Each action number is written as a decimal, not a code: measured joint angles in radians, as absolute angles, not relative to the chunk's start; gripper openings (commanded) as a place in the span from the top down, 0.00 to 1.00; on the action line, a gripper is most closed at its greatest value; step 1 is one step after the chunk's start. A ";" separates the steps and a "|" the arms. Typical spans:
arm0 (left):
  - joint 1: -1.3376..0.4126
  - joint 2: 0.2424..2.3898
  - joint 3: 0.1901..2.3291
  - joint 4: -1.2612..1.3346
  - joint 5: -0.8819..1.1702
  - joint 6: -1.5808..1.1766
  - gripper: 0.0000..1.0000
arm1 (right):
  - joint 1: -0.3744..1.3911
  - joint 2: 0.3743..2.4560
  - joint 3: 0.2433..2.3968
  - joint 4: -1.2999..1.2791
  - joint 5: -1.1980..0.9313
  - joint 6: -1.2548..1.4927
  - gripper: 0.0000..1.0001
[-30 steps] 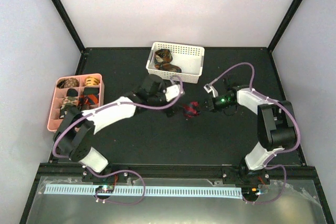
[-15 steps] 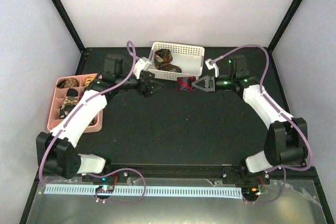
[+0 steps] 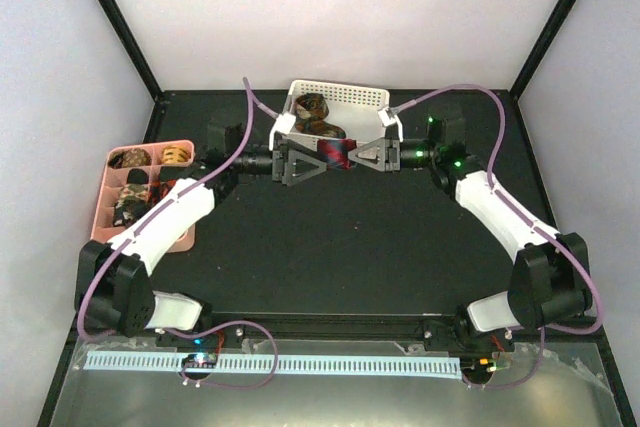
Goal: Roll the ties
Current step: Pass from the right arm to the left
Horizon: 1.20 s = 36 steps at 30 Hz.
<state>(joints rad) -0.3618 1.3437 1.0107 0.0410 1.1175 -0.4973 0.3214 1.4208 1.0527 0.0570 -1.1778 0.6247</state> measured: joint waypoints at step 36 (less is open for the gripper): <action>-0.446 1.481 0.915 0.428 1.145 -0.876 0.31 | 0.381 1.420 0.921 0.265 -1.191 0.830 0.98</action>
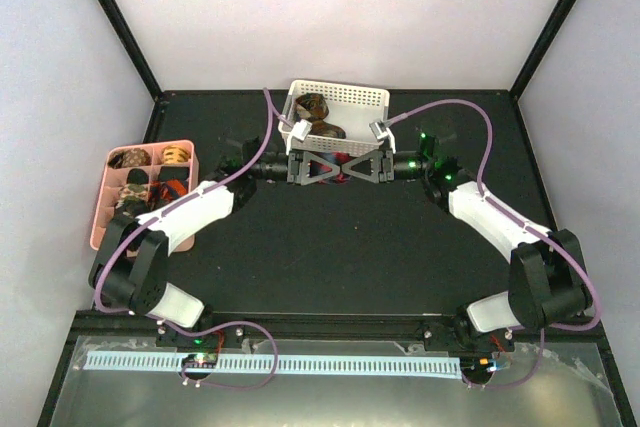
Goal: Roll the ties
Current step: Pass from the right arm to the left
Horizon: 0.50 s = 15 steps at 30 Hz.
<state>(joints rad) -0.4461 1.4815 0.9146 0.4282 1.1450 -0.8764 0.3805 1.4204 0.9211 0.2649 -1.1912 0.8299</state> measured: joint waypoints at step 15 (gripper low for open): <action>-0.437 1.481 0.912 0.422 1.148 -0.863 0.66 | 0.377 1.420 0.915 0.266 -1.186 0.830 0.93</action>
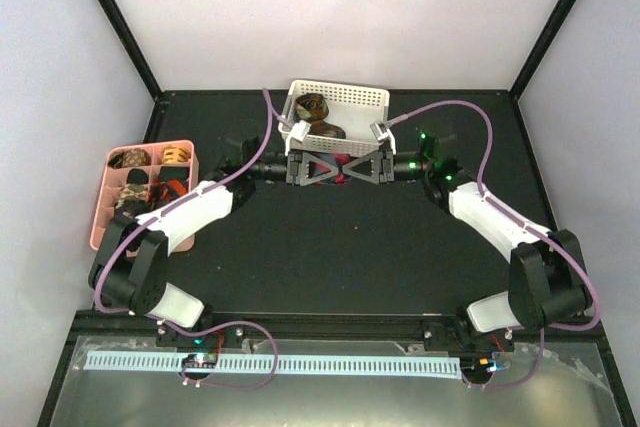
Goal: Roll the ties
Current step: Pass from the right arm to the left, then place the tie in the storage box.
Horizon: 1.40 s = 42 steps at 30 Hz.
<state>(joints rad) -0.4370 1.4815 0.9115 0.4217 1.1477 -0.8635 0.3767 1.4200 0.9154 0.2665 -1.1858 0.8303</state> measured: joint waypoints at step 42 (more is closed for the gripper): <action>0.659 1.427 1.443 -1.276 0.213 0.735 0.79 | 0.385 1.483 0.963 -0.339 -1.015 0.142 0.00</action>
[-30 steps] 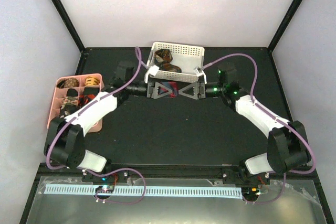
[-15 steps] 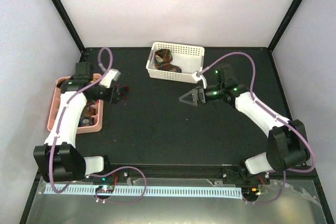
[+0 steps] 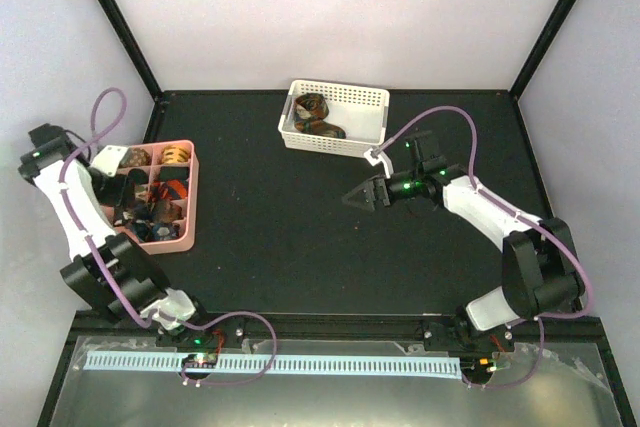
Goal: Roll the ties
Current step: Place the tie in the storage box.
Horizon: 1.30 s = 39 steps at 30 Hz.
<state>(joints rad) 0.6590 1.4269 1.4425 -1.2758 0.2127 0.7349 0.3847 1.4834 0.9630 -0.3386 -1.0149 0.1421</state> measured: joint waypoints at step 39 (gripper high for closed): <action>0.843 1.703 1.324 -1.211 0.047 0.867 0.83 | 0.385 1.490 0.940 -0.345 -0.969 0.135 0.01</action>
<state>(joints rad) 0.8433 1.7031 1.3243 -1.2110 0.0475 0.8669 0.3847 1.4899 0.9398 -0.3450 -0.9691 0.1352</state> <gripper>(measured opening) 0.491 0.996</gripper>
